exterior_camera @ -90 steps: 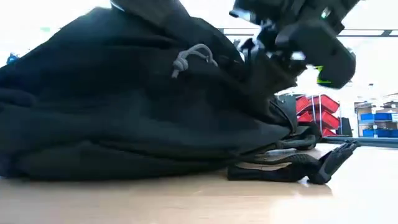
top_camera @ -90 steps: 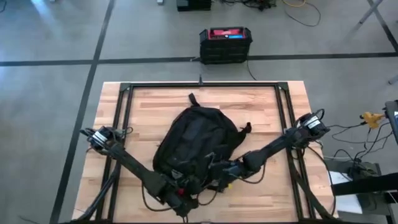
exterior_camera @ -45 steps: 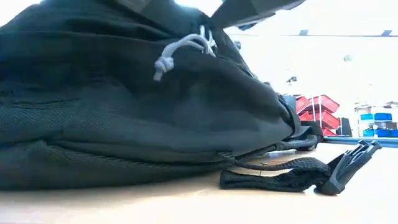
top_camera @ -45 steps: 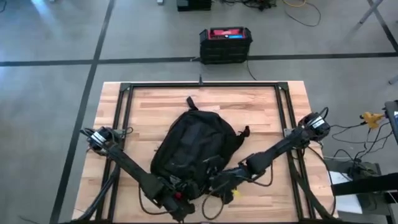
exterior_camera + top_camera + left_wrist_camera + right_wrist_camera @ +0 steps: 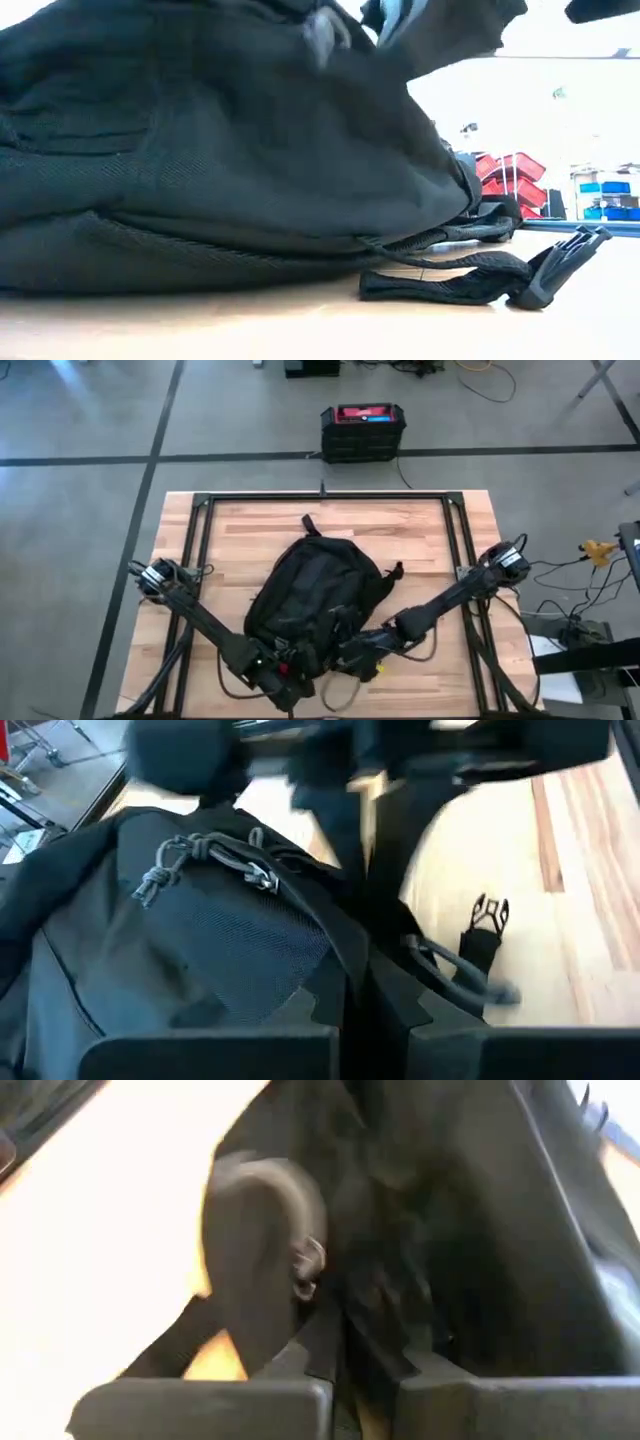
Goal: Unpack backpack
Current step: Close the black backpack
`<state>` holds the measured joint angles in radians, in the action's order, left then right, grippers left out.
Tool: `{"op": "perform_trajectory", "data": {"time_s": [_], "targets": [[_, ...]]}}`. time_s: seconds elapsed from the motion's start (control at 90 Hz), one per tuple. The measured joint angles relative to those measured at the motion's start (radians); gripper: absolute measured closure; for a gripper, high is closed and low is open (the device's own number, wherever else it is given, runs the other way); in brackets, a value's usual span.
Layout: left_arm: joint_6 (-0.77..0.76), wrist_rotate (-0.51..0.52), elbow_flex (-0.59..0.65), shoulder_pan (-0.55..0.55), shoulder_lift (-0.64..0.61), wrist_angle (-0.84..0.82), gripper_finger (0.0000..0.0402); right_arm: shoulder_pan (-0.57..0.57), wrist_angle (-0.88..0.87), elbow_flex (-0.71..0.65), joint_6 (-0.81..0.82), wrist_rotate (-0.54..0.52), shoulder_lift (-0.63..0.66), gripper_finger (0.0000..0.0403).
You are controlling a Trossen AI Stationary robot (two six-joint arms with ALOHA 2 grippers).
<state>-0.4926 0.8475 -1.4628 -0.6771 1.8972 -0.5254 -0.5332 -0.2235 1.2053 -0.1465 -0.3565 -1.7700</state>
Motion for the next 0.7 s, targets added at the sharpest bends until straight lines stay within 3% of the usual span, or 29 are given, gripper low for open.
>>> {"op": "perform_trajectory", "data": {"time_s": [0.144, 0.411, 0.544, 0.7], "targets": [[-0.004, 0.004, 0.000, 0.011, 0.000, -0.002, 0.0400, -0.071, 0.008, 0.000, -0.105, -0.151, 0.002, 0.0339], [-0.007, 0.007, 0.001, 0.014, 0.000, 0.024, 0.0400, -0.060, 0.114, 0.000, -0.106, -0.167, -0.031, 0.0216], [-0.017, 0.000, 0.002, 0.014, 0.000, 0.027, 0.0400, -0.031, 0.140, 0.000, -0.093, -0.107, -0.046, 0.0205], [-0.025, -0.002, 0.003, 0.011, 0.000, 0.026, 0.0400, -0.010, 0.184, 0.000, -0.030, -0.027, -0.047, 0.0232]]}}
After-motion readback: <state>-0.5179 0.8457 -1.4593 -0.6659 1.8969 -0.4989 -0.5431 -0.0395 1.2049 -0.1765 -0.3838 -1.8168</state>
